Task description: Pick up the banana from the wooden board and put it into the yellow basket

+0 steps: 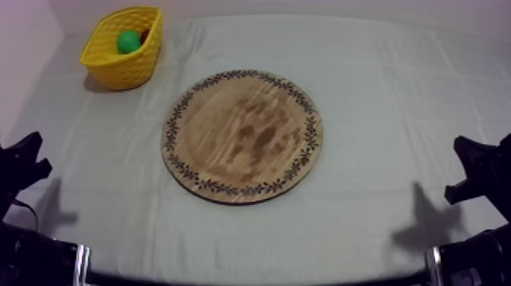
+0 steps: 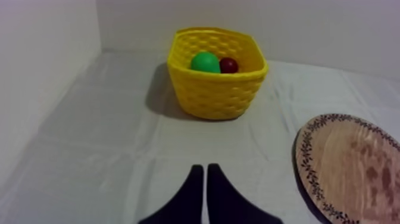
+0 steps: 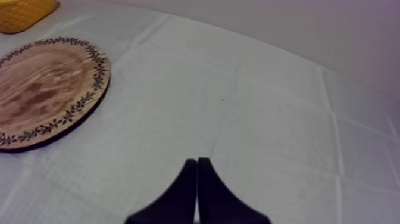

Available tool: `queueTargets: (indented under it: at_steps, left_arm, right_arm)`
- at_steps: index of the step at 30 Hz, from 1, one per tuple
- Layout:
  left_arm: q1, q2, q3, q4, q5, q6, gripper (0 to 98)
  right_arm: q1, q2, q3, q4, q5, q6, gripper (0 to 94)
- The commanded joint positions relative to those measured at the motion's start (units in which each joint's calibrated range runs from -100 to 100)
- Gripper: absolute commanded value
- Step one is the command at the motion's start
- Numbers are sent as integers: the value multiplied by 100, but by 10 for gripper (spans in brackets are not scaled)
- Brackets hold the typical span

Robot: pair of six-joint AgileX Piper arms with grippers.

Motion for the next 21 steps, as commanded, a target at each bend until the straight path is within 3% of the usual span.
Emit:
queueTargets:
  at_steps: [1,12,21]
  left_arm:
    - [-16,-11,23,20,8,-14,0]
    - [-275,-27,395,368,-636,-397,0]
    - [-446,-27,428,442,-724,-764,0]
  right_arm:
    - [0,0,-3,0,3,-1,3]
    - [0,0,-3,0,3,-1,3]
    - [0,0,-3,0,3,-1,3]
